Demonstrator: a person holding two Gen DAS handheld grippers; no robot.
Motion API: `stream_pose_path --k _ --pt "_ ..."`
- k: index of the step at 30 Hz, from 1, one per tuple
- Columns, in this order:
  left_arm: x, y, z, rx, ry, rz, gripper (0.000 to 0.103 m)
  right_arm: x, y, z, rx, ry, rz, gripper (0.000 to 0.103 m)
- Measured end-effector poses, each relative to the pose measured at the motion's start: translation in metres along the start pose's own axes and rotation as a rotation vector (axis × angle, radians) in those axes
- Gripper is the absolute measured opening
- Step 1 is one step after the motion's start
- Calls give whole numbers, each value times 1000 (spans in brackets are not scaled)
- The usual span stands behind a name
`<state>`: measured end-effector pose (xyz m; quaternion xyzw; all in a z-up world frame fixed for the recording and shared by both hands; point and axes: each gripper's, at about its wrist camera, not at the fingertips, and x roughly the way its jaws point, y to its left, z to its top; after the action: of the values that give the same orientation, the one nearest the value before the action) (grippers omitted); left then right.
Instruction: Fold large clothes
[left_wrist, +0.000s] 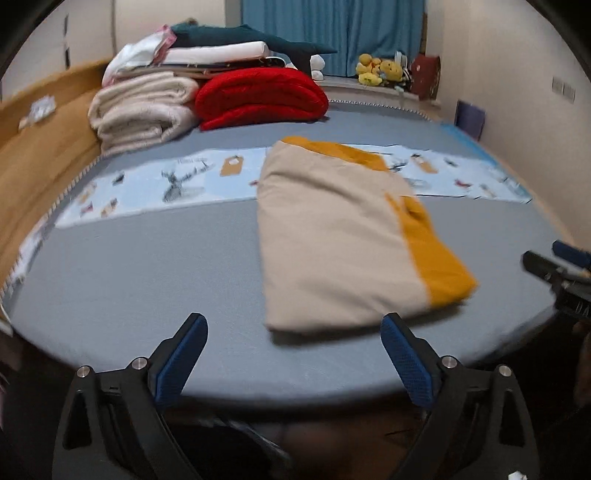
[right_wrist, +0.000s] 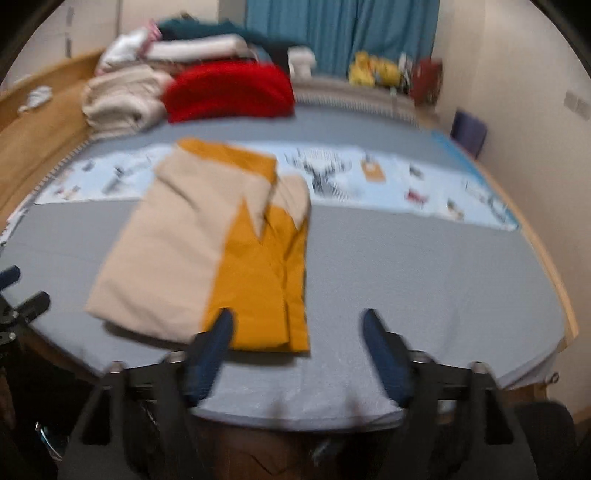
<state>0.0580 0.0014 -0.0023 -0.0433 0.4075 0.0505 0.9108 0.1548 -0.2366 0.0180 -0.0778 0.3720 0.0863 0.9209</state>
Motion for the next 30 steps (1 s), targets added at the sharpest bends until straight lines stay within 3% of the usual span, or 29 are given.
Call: stream_pose_path --k 3,7,9,14,30 --pt "-23 -4 -16 -56 -14 -7 93 -32 13 -13 20 -35 24 86" --pt "-39 -19 -19 9 -81 -9 93 -59 31 -28 31 -67 23 97" --pt "-39 -24 -15 31 -117 29 93 -61 36 -27 19 -82 17 98" --pt "-24 -22 -13 5 -83 51 93 -48 42 -25 3 -70 5 98" --pt "-17 -17 -15 -34 -48 -4 93 -33 54 -25 -25 -45 32 98"
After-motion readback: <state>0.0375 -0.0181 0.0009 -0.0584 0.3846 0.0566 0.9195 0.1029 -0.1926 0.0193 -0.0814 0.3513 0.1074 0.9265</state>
